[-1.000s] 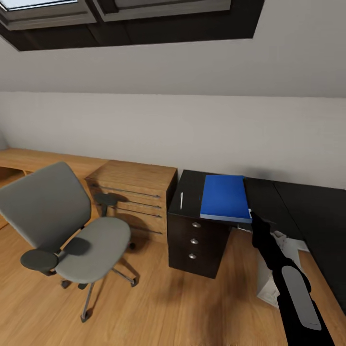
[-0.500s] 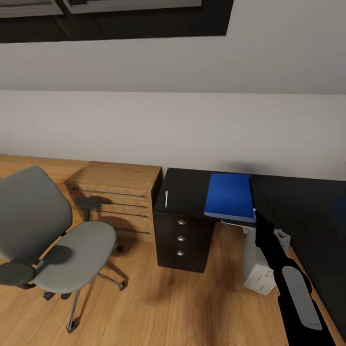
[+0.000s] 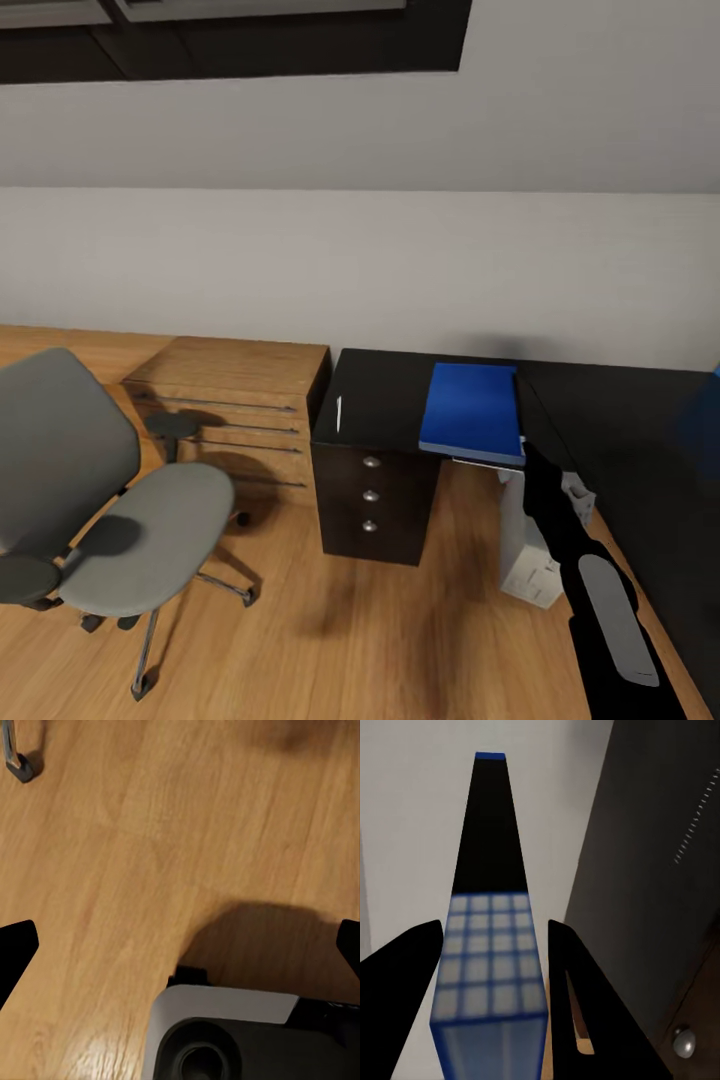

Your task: In the bedroom, organize the workspace by keeping the computer under the desk, ensuring the monitor is on the desk, placing the keyboard on the desk next to the monitor, placing the mouse on the desk next to the keyboard, moving the folder from the swivel chair onto the desk next to the mouse, stacking the notebook on top of the folder with the pen on top of the notebook, and positioning the swivel chair next to the desk.

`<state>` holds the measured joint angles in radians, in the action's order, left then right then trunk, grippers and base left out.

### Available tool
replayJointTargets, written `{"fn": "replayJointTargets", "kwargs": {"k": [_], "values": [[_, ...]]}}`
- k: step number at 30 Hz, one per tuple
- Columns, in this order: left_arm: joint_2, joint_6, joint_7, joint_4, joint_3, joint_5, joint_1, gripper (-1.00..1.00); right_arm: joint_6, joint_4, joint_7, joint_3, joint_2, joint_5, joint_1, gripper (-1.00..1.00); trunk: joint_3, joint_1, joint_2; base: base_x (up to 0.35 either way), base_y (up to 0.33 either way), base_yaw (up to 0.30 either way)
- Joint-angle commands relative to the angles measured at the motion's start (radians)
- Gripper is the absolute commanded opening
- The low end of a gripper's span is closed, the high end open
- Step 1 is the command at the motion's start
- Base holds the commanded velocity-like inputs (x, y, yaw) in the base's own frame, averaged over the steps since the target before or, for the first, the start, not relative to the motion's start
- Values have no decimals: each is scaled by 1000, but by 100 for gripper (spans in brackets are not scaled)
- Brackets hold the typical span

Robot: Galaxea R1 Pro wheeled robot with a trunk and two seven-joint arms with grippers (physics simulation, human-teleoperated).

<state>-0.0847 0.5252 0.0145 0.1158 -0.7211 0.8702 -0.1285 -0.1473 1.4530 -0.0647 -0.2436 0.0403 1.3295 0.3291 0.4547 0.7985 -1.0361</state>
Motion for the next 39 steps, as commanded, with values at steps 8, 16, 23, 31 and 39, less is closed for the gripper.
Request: {"fn": "replayJointTargets", "kwargs": {"k": [8, 16, 23, 31, 39], "values": [[17, -52, 65, 1, -7, 7, 0, 100, -5, -29, -2, -2, 0, 6, 1, -100, 1, 0, -1, 296, 0, 0], [29, -52, 67, 1, -8, 7, 0, 100, -3, -32, -5, -2, 1, 5, 1, -100, 2, 0, -1, 81, 0, -8], [28, -51, 68, -1, 3, 14, 0, 100, 7, -55, -7, -5, 1, 4, 1, -100, 8, 0, -1, 19, 0, -133], [28, -51, 68, 0, 4, 15, 0, 100, 109, -123, -4, -3, -2, 3, 2, -100, 17, 0, -1, 1, 0, -176], [32, -51, 68, 1, 0, 14, 0, 100, 344, -278, -5, 0, 1, 5, 69, -100, 26, 0, -1, 0, 0, -181]]}}
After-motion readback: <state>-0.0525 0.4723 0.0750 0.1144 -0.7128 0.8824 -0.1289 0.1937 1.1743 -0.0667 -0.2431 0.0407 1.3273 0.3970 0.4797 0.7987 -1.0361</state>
